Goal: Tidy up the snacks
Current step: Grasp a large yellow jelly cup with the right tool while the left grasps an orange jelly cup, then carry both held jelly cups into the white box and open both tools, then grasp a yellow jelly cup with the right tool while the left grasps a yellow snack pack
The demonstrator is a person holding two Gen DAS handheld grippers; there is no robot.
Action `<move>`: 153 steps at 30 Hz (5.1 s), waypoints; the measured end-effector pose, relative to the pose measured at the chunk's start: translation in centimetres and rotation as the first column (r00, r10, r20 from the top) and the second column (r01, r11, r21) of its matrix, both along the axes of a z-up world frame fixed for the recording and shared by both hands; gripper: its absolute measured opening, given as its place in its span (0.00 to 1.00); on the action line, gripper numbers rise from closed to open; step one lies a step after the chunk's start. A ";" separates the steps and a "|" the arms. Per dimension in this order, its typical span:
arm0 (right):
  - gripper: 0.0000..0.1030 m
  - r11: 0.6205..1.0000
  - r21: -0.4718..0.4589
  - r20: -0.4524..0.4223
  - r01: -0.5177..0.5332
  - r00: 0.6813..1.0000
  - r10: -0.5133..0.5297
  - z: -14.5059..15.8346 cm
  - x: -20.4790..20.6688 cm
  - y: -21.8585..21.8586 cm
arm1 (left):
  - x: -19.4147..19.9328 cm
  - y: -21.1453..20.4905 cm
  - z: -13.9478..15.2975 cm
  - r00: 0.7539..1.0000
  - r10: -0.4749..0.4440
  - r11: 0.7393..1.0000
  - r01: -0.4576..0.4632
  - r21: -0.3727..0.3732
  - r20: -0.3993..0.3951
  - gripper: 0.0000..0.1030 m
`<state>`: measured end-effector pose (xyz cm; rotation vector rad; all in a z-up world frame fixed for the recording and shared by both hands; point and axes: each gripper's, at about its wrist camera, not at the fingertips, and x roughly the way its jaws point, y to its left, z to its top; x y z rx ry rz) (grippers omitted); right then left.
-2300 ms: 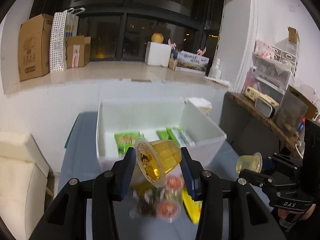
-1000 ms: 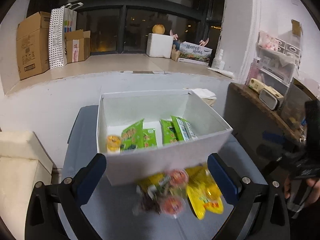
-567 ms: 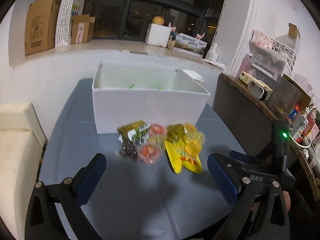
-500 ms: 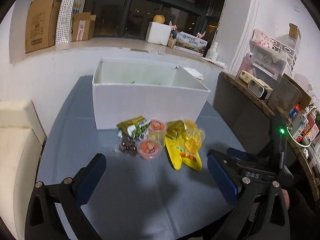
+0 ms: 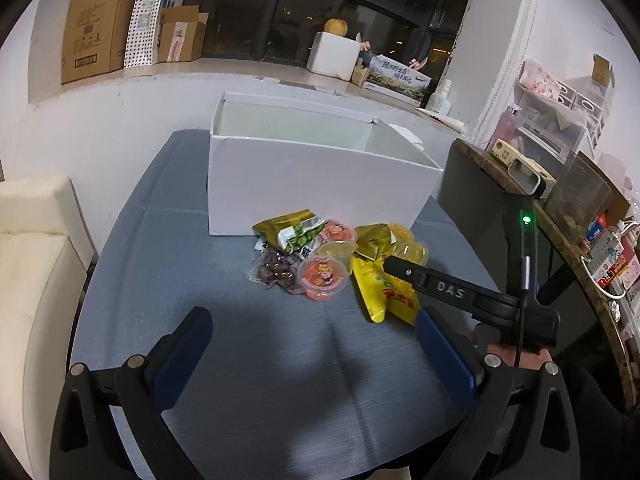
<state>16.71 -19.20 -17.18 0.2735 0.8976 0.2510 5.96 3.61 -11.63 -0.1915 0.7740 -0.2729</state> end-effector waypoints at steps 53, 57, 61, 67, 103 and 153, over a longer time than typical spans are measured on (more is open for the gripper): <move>0.34 0.997 0.055 0.154 -0.056 0.987 0.047 4.6 -7.4 -5.0 | 4.0 -4.6 0.3 0.988 -0.124 0.989 0.117 0.086 0.088 0.50; 0.34 0.996 0.034 0.186 -0.079 0.980 0.072 6.1 -6.6 -4.2 | 4.2 -3.7 3.4 0.981 -0.109 0.993 0.099 0.071 0.158 0.50; 0.34 0.994 -0.007 0.257 -0.107 0.961 0.106 9.4 -4.5 -3.2 | 6.8 -2.7 6.2 0.974 -0.094 0.994 0.081 0.073 0.208 0.50; 0.34 0.989 -0.046 0.327 -0.138 0.934 0.145 14.0 1.8 -1.8 | 13.0 -1.5 8.7 0.968 -0.060 0.998 0.056 0.023 0.242 0.50; 1.00 0.990 -0.103 0.266 -0.101 0.956 0.125 11.1 -2.3 -4.3 | 7.6 -1.8 4.2 0.990 -0.019 0.995 0.005 0.098 0.143 1.00; 0.46 0.979 -0.130 0.122 -0.159 0.977 0.175 1.8 -3.1 -2.3 | 5.7 -1.5 -3.1 0.999 0.033 0.997 -0.032 0.068 -0.004 1.00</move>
